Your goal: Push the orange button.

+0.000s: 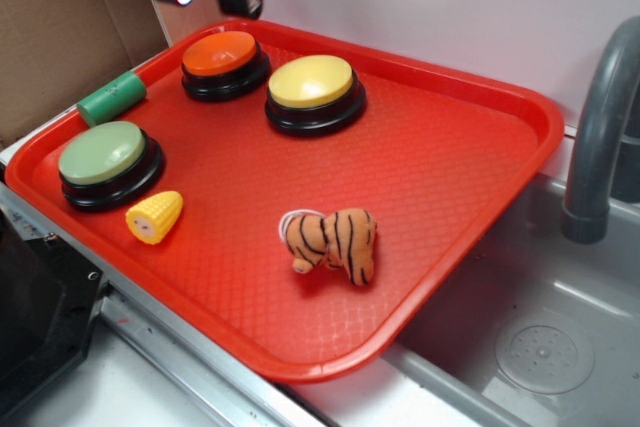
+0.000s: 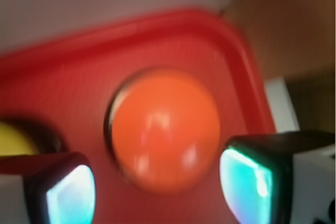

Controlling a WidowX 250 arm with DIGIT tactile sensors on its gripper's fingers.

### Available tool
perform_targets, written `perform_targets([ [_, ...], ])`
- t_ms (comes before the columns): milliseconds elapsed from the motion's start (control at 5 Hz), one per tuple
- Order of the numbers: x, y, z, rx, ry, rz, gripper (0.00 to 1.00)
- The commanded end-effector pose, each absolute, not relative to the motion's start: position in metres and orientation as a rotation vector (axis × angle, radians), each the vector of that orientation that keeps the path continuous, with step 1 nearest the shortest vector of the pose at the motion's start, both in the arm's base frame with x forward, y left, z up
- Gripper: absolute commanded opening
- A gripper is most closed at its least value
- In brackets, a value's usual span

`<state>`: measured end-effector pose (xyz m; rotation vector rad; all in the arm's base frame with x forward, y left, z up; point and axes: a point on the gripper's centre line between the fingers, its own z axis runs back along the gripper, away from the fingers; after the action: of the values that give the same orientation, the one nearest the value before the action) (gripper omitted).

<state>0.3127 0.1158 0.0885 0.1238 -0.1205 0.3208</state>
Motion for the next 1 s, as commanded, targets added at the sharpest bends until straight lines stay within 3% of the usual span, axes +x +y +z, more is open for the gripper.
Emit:
perform_targets([
  [0,0.304,0.131,0.076,0.190,-0.145,0.315,1.00],
  [400,0.302,0.144,0.051,0.143,-0.088,0.286,1.00],
  [600,0.300,0.138,0.075,0.181,-0.105,0.247,1.00],
  [800,0.282,0.120,0.124,0.200,-0.235,0.194,1.00],
])
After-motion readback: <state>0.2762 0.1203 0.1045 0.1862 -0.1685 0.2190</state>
